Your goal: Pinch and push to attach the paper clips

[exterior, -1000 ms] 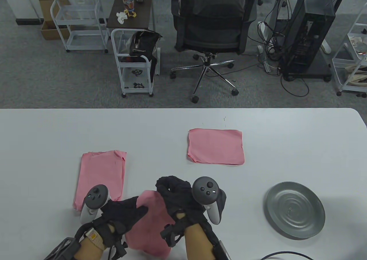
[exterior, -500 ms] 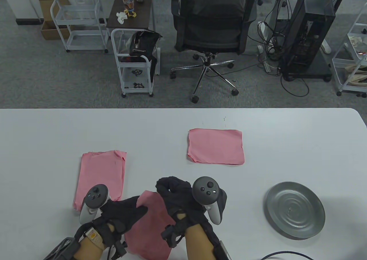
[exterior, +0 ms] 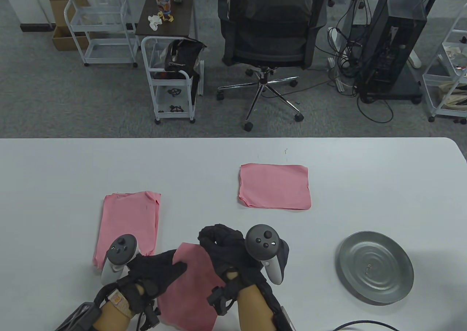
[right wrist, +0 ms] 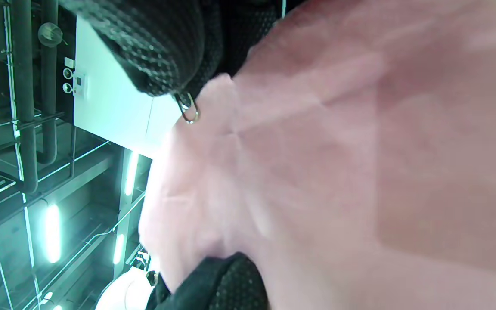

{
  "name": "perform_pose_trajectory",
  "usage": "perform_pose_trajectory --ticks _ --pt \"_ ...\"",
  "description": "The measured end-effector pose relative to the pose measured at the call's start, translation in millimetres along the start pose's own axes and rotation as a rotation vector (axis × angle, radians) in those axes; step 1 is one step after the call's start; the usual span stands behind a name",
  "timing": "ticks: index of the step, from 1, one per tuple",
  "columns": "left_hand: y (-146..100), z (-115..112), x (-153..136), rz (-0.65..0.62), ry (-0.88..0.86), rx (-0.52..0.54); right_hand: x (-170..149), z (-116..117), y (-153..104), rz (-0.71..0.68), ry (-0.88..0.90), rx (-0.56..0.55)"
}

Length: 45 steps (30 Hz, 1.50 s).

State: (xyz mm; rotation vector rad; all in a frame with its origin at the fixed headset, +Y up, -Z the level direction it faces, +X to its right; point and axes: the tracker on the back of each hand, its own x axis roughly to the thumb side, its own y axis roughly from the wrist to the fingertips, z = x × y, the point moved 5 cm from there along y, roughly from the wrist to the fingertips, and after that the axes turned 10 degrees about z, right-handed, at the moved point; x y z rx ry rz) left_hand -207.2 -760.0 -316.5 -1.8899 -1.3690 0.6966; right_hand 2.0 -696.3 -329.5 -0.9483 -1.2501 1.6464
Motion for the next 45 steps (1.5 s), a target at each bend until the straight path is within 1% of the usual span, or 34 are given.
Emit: perform_pose_trajectory --ticks 6,18,23,30,33,35,36,38,40,41,42,43,44,45 --pt "0.3 0.1 0.0 -0.005 0.006 -0.002 -4.3 -0.9 1.9 0.024 0.03 0.022" --pt "0.6 0.0 -1.3 -0.005 0.002 0.008 -5.7 2.8 2.0 0.037 -0.023 0.017" --pt "1.1 0.3 -2.7 0.004 -0.012 0.014 -7.2 8.7 3.2 0.056 -0.083 0.025" --pt "1.2 0.3 -3.8 0.006 -0.025 0.018 -14.5 14.5 6.0 0.088 -0.083 0.088" --pt "1.6 0.5 -4.8 0.014 -0.033 0.018 -17.6 17.2 7.0 0.1 -0.092 0.133" --pt "2.5 1.7 -6.4 0.036 -0.043 0.017 -20.0 19.5 6.5 0.128 -0.138 0.178" --pt "2.6 3.4 -9.7 0.059 -0.056 0.023 -20.5 17.3 5.0 0.134 -0.172 0.197" --pt "0.9 9.7 -17.0 0.081 -0.103 0.062 -21.2 4.9 1.6 0.128 -0.161 0.156" --pt "-2.7 18.9 -25.8 0.109 -0.186 0.1 -29.8 -18.0 -4.9 0.132 -0.045 0.018" --pt "-4.0 22.4 -28.9 0.116 -0.222 0.116 -36.0 -23.5 -6.9 0.143 0.009 -0.027" --pt "-4.9 25.8 -32.5 0.122 -0.269 0.132 -44.5 -26.4 -8.2 0.163 0.058 -0.048" --pt "-4.6 28.1 -38.1 0.13 -0.34 0.138 -61.1 -23.5 -7.2 0.207 0.107 -0.011" --pt "-4.1 28.0 -41.7 0.137 -0.384 0.135 -68.2 -20.9 -5.9 0.228 0.121 0.021" --pt "-2.6 25.7 -49.2 0.158 -0.465 0.116 -88.6 -8.1 -1.6 0.287 0.158 0.144"
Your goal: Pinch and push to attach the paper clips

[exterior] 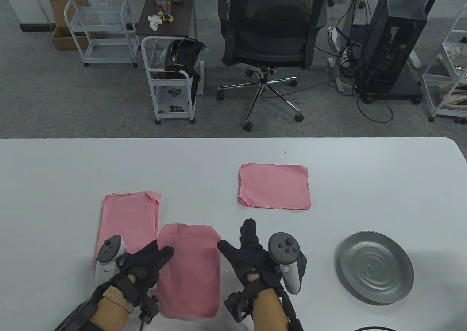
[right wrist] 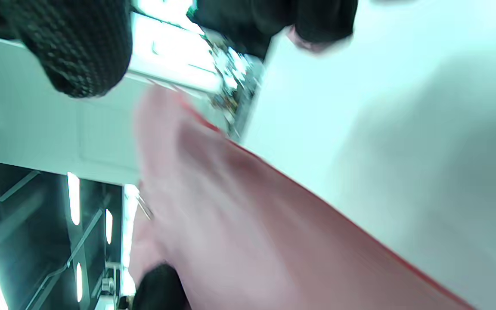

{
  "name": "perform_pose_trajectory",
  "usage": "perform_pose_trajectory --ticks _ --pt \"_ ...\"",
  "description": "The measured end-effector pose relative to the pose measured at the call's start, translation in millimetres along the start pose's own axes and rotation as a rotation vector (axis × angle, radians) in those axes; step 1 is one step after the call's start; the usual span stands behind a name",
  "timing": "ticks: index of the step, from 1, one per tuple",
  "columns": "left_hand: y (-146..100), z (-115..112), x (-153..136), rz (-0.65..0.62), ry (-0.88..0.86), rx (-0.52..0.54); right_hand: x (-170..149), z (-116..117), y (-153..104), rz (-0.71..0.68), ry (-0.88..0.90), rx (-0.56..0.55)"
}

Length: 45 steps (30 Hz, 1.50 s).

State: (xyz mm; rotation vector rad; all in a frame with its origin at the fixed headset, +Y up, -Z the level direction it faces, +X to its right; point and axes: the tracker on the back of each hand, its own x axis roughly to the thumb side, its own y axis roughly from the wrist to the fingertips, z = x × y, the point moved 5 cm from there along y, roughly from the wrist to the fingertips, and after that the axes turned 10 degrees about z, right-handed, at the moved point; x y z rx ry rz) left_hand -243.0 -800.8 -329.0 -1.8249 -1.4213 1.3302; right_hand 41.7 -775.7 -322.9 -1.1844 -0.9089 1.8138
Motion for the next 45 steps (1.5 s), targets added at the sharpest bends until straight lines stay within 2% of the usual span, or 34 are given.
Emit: perform_pose_trajectory --ticks 1,2,3,6,8,10,16,20,24,25,27,29,32,33,35,37,40,45 --pt "1.1 -0.1 -3.5 0.009 -0.032 -0.009 -9.1 6.1 4.8 0.034 0.015 0.074" --pt "3.1 -0.5 -8.3 0.022 -0.067 -0.012 -23.1 18.1 11.7 0.093 0.055 0.214" --pt "4.5 -1.8 -11.6 0.042 -0.083 -0.014 -34.2 28.0 17.9 0.131 0.094 0.283" --pt "5.2 -7.5 -12.3 0.044 -0.075 -0.036 -36.3 40.7 23.5 0.135 0.129 0.327" --pt "4.2 -10.0 -12.0 0.047 -0.065 -0.042 -32.1 43.5 24.9 0.127 0.054 0.301" --pt "3.3 -10.4 -13.0 0.058 -0.066 -0.052 -29.3 39.6 24.4 0.119 0.028 0.229" --pt "-1.6 -5.7 -19.5 0.175 0.038 -0.052 -34.5 23.9 23.2 0.111 0.146 0.149" --pt "-5.6 -5.5 -17.5 0.233 0.184 -0.006 -38.6 21.0 24.2 0.119 0.191 0.158" --pt "-12.5 -1.2 -1.8 0.192 0.3 0.075 -36.8 24.5 24.7 0.096 0.198 0.202" --pt "-16.2 3.6 5.6 0.165 0.294 0.101 -35.4 28.0 24.3 0.079 0.223 0.255" --pt "-24.9 18.3 22.6 0.111 0.245 0.147 -35.7 28.9 23.4 0.073 0.26 0.289" --pt "-39.9 45.7 43.4 0.045 0.205 0.239 -38.3 25.8 23.5 0.076 0.277 0.29" --pt "-71.3 104.2 59.5 0.011 0.185 0.442 -46.1 19.3 24.2 0.118 0.244 0.275" --pt "-80.0 124.6 57.6 0.025 0.171 0.505 -49.0 17.5 25.2 0.134 0.235 0.267" --pt "-91.1 152.6 47.0 0.116 0.162 0.542 -50.2 17.3 26.7 0.151 0.243 0.267" --pt "-99.9 171.1 35.7 0.186 0.192 0.602 -50.9 18.1 27.5 0.164 0.224 0.255" --pt "-104.4 184.1 25.2 0.296 0.27 0.662 -51.7 20.0 28.4 0.179 0.188 0.238" --pt "-91.8 181.3 36.2 0.329 0.42 0.699 -52.0 19.7 28.1 0.182 0.182 0.227"
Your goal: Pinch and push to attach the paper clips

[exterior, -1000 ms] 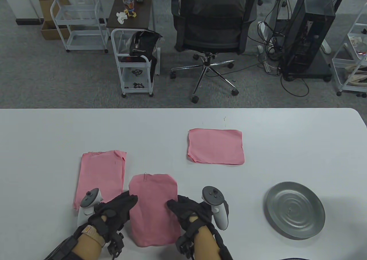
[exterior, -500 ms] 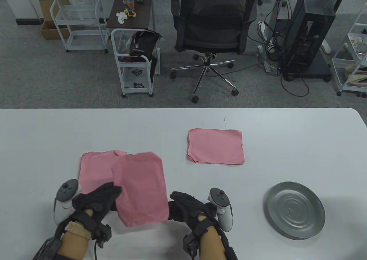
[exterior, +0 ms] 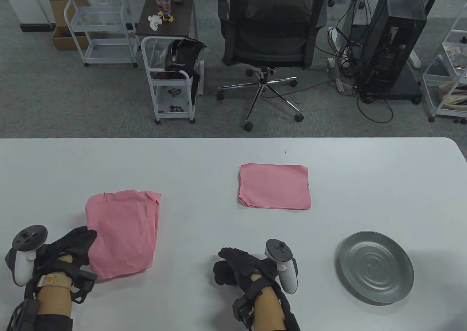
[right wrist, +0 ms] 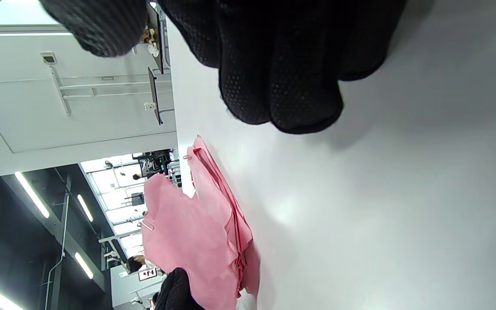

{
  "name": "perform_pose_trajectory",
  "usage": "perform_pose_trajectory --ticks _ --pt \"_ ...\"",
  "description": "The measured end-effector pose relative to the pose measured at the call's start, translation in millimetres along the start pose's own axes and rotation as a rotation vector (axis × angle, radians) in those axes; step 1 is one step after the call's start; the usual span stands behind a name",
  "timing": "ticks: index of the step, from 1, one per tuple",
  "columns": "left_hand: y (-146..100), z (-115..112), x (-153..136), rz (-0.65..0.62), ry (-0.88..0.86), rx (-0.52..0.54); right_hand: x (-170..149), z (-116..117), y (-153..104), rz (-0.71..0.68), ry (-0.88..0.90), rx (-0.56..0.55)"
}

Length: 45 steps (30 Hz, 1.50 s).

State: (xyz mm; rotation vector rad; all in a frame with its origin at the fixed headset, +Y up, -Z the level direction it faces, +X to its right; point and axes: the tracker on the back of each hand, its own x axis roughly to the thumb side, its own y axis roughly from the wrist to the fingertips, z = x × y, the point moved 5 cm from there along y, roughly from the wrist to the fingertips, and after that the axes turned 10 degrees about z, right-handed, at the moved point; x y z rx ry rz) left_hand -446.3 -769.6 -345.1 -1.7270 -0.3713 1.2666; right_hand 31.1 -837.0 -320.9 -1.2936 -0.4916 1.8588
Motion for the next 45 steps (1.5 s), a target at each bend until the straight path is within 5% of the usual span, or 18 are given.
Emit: perform_pose_trajectory --ticks 16,29,33,36,41,45 --pt "30.0 -15.4 48.7 0.078 0.641 0.359 -2.6 4.6 13.1 0.108 -0.142 -0.072" --pt "26.5 -15.9 53.4 0.144 0.897 0.52 -1.2 5.4 12.7 0.119 -0.155 -0.077" --pt "2.1 -0.5 62.6 -0.134 0.51 0.5 -1.3 5.3 13.3 0.119 -0.154 -0.077" --pt "-37.1 -3.3 103.4 -0.46 0.229 0.397 -0.7 5.6 13.6 0.122 -0.153 -0.071" --pt "-113.6 -56.9 193.7 -0.742 0.438 0.344 0.4 10.6 9.9 0.077 -0.1 -0.019" --pt "-141.0 -139.5 256.5 -0.866 0.695 0.312 7.5 22.4 -12.9 0.06 -0.091 0.099"
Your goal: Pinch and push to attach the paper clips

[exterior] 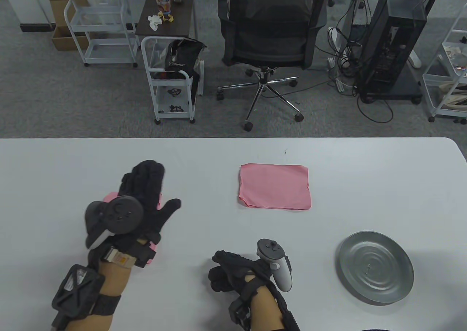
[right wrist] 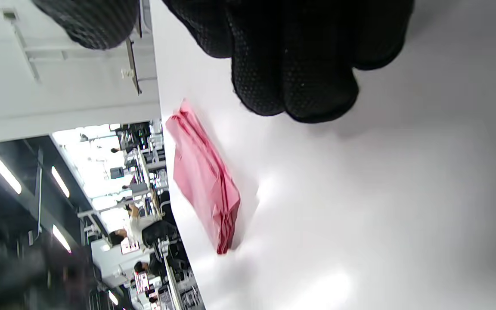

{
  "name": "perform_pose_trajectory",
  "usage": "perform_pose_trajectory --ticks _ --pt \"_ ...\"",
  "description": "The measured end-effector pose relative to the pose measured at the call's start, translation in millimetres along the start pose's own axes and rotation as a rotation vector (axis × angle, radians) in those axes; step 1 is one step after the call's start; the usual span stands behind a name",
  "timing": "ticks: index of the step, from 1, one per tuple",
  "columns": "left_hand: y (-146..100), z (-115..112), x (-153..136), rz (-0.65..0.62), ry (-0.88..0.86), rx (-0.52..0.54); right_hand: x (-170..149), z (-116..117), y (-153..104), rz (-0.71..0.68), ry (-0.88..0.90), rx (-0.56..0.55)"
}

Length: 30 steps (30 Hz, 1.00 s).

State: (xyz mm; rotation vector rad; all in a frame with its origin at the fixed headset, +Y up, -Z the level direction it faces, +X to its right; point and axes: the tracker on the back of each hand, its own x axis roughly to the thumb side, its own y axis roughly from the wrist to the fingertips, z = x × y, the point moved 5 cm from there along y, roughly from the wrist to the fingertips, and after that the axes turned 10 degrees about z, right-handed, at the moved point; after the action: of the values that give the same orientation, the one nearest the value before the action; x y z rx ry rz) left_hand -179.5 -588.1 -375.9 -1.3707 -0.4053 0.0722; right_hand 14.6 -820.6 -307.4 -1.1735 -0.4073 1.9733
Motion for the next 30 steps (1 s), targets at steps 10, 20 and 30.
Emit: perform_pose_trajectory --ticks 10,20,30 --pt "74.3 -184.8 62.8 0.04 0.509 -0.343 -20.7 -12.9 -69.4 -0.029 -0.295 -0.054" --pt "96.4 -248.6 68.2 0.155 0.596 -0.499 -24.6 -29.2 -63.5 0.028 -0.349 -0.1" --pt "110.3 -251.1 77.3 0.192 0.587 -0.374 -27.3 -14.5 -59.9 0.029 -0.393 -0.056"
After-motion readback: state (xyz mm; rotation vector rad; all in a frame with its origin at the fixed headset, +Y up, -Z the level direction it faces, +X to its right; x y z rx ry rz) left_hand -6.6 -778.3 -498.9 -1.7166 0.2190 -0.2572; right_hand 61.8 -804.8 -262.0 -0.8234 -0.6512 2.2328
